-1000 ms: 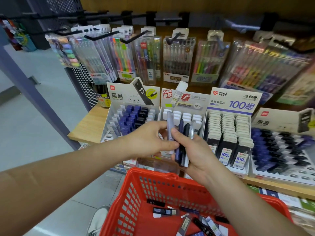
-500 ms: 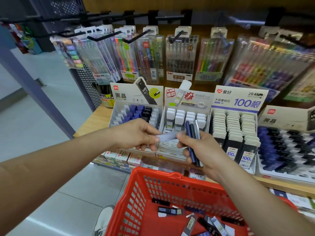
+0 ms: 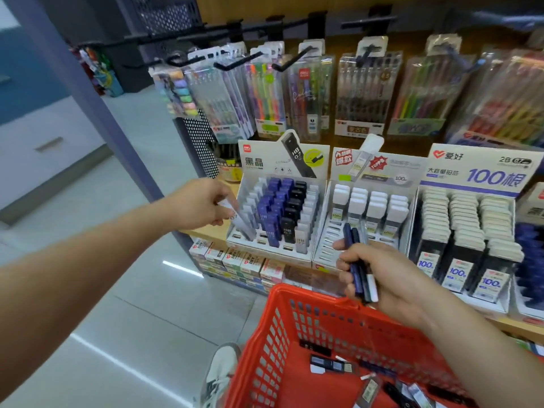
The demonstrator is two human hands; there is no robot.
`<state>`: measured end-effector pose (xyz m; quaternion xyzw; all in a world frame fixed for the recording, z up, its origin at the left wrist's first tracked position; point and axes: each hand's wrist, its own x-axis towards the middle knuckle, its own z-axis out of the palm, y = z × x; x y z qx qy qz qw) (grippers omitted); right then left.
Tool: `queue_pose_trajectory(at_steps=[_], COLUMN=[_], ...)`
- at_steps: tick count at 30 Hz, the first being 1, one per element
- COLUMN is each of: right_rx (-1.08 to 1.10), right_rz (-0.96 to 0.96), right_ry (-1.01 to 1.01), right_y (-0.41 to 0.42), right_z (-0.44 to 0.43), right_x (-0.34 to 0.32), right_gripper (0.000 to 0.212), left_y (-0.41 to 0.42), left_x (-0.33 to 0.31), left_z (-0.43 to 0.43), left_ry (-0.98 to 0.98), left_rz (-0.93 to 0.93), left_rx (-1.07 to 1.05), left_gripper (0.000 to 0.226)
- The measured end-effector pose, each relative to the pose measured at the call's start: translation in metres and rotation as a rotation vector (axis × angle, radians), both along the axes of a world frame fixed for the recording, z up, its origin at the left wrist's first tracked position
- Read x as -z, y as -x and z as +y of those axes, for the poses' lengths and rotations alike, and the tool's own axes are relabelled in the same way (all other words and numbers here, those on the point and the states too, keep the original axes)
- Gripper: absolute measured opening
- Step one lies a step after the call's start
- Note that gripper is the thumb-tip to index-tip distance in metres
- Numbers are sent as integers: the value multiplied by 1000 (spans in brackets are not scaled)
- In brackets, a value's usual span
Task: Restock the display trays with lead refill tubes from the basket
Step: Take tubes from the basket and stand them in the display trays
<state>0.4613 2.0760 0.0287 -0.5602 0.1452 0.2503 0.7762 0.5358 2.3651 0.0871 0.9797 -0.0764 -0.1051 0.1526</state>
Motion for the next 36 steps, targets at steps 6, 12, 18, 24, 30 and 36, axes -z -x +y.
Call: queue_pose_trajectory(at_steps=[6, 12, 18, 24, 30, 36], right_rx=[-2, -13, -16, 7, 25, 74], right_rz=[26, 36, 53, 73, 87, 82], right_ry=[-35, -38, -64, -96, -132, -125], right_y=[4, 5, 6, 7, 7, 6], right_z=[6, 6, 4, 1, -3, -3], right_x=[2, 4, 5, 0, -2, -4], right_gripper=[20, 22, 22, 22, 23, 18], left_y=[0, -2, -6, -7, -9, -7], left_x=[29, 32, 33, 30, 24, 35], left_z=[6, -1, -7, -10, -7, -6], left_ry=[-194, -252, -295, -240, -284, -253], left_rz=[-181, -165, -145, -223, -195, -155], left_rx=[78, 183, 274, 258, 271, 300], left_gripper=[15, 20, 20, 7, 12, 21])
